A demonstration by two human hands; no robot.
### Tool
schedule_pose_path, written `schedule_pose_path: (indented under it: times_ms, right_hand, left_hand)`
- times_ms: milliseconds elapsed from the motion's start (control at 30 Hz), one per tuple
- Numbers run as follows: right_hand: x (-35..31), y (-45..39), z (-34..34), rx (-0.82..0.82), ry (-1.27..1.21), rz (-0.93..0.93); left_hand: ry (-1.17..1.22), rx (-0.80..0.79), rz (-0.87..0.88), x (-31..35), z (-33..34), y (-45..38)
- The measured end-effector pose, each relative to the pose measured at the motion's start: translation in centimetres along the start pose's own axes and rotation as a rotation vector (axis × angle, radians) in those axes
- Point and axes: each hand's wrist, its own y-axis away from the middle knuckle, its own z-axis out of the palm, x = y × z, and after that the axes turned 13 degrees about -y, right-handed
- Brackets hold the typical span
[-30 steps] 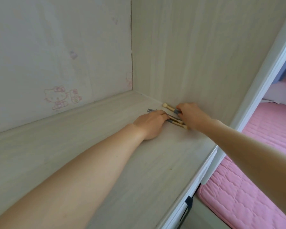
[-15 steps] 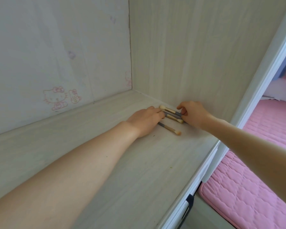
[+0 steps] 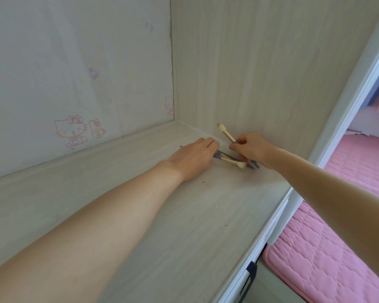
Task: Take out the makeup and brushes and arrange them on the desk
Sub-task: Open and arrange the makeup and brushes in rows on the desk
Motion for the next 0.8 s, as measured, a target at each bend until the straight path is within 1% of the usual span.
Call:
schedule_pose_path:
  times_ms: [67,133,367,467,600,667,733,800]
  right_hand:
    - [-0.3,-0.2,0.2,-0.029,0.038,0.017]
    - [-0.5,-0.3,0.3,-0.056,0.093,0.028]
    - [-1.0,-0.4,0.6,-0.068,0.26,0.019]
    - [-1.2,-0.4,0.3,-0.112,0.319,0.064]
    - [-1.3,-0.3,-0.5,-0.205,0.277,0.162]
    - [-1.3,-0.2,-0.7,-0.225,0.238,0.189]
    - [-1.3,-0.1,-0.7,-0.225,0.237,0.176]
    - [-1.3,0.1,-0.8,-0.198,0.299,0.124]
  left_hand:
    - [0.066,-0.093,-0.006,0.0,0.1,-0.2]
    - [0.08,-0.146,0.01,0.0,0.1,-0.1]
    - [0.104,-0.122,0.043,-0.5,-0.1,0.5]
    - [0.108,-0.103,0.066,-0.5,0.1,0.4]
    - [0.134,-0.174,0.075,-0.5,0.0,-0.1]
    - [0.139,-0.194,0.075,-0.6,-0.1,-0.2]
    - [0.121,-0.194,0.084,-0.7,-0.1,0.0]
    - [0.101,-0.176,0.084,-1.0,-0.3,0.4]
